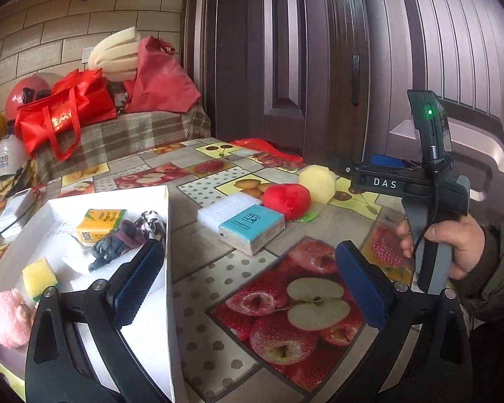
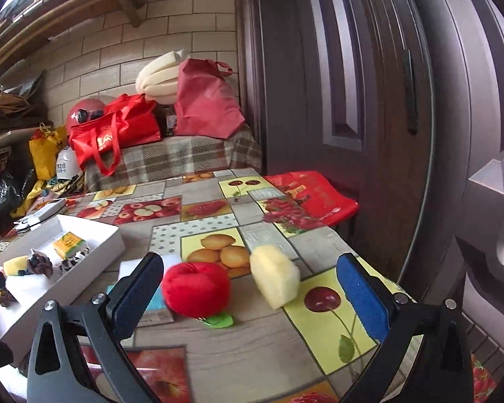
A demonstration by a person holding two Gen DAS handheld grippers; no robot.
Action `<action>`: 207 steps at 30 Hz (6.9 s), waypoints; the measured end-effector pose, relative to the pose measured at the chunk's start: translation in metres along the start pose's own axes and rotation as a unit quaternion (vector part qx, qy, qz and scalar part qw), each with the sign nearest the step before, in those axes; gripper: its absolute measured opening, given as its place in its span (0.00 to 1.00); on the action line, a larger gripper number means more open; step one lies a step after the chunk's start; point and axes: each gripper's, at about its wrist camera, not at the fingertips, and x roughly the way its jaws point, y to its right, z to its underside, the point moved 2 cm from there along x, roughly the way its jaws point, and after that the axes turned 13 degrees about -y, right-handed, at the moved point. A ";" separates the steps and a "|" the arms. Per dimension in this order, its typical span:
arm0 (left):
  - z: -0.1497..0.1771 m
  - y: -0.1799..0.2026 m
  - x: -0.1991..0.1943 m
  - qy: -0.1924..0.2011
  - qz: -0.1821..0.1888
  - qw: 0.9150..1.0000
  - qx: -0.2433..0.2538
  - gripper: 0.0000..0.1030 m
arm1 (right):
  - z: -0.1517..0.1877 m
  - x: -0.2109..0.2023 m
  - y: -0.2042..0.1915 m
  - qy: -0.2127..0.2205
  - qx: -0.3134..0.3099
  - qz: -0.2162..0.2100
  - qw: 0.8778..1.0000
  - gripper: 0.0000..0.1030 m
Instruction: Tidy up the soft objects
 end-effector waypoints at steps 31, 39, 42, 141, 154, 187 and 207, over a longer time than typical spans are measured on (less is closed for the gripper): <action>-0.062 0.007 0.154 -0.168 -0.049 0.985 -0.016 0.99 | -0.010 0.099 0.051 -0.198 0.101 -0.171 0.960 0.31; -0.039 0.036 0.146 -0.203 -0.017 0.978 0.030 0.75 | -0.011 0.094 0.048 -0.186 0.099 -0.190 0.959 0.31; -0.042 0.030 0.142 -0.192 -0.024 0.981 0.014 0.75 | -0.010 0.096 0.050 -0.189 0.106 -0.195 0.957 0.31; 0.035 -0.179 -0.030 0.013 -0.262 0.934 -0.242 1.00 | 0.006 0.047 -0.218 -0.124 -0.149 -0.238 0.952 1.00; 0.034 -0.179 -0.030 0.013 -0.262 0.934 -0.243 1.00 | 0.008 0.042 -0.221 -0.115 -0.158 -0.236 0.952 1.00; 0.032 -0.180 -0.031 0.011 -0.261 0.934 -0.244 1.00 | 0.006 0.044 -0.216 -0.115 -0.152 -0.240 0.952 1.00; 0.040 -0.140 -0.037 0.036 -0.261 0.942 -0.210 1.00 | 0.006 -0.018 -0.115 0.039 -0.119 -0.102 0.987 1.00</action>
